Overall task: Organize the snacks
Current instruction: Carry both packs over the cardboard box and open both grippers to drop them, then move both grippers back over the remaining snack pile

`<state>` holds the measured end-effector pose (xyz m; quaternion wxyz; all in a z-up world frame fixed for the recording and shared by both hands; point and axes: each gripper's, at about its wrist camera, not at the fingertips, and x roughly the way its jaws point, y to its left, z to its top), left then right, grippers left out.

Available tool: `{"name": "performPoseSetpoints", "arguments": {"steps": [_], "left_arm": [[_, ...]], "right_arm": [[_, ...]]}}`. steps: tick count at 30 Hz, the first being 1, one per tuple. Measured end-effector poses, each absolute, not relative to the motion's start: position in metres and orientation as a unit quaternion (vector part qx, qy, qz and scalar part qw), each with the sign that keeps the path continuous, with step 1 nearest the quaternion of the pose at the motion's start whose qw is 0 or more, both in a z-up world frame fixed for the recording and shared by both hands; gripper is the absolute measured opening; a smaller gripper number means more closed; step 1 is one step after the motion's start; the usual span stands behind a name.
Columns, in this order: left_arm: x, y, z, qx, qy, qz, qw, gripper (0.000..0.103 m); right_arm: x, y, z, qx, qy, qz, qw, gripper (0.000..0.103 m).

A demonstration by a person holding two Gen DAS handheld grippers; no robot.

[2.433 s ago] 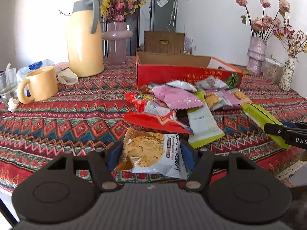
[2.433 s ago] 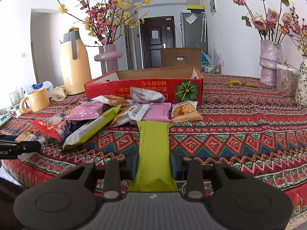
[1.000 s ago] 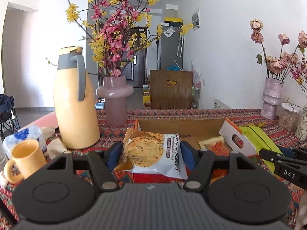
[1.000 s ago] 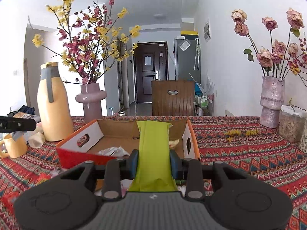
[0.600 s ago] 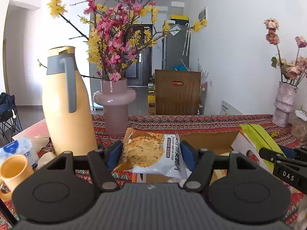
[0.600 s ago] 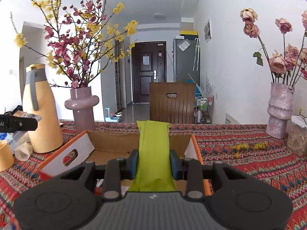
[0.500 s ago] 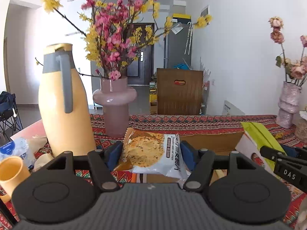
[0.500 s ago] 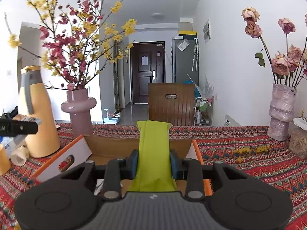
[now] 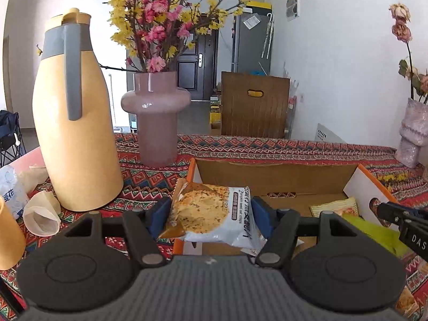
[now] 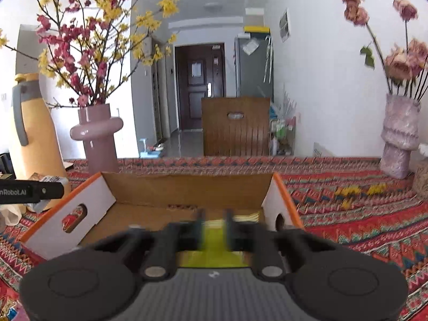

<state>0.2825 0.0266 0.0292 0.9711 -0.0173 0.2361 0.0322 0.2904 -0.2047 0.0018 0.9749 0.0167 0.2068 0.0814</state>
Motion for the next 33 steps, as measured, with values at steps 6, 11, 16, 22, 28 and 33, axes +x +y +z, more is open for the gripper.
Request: {"name": "performPoseSetpoints", "arguments": {"steps": [6,11,16,22,28,33], "left_arm": [[0.277,0.02,0.024,-0.01,0.23,0.014,0.973,0.092],[0.271,0.02,0.025,-0.017,0.217,0.02,0.976,0.103],[0.268,0.024,0.025,-0.023,0.215,0.025,0.976,0.103],[0.259,0.023,0.038,-0.02,0.197,0.025,0.98,0.103],[0.232,0.02,0.062,-0.021,0.169,0.025,0.985,0.103],[0.203,0.024,0.071,-0.025,0.164,0.012,0.986,0.103]], "right_arm": [[0.288,-0.207,-0.002,0.023,0.209,0.076,0.975,0.018],[0.274,-0.215,0.006,0.043,0.18,0.07,0.98,0.091],[0.269,-0.221,0.009,0.057,0.171,0.066,0.981,0.103],[0.268,-0.222,0.009,0.058,0.173,0.065,0.981,0.103],[0.252,-0.22,0.025,0.052,0.153,0.067,0.985,0.103],[0.212,-0.219,0.045,0.031,0.121,0.087,0.988,0.103]]}}
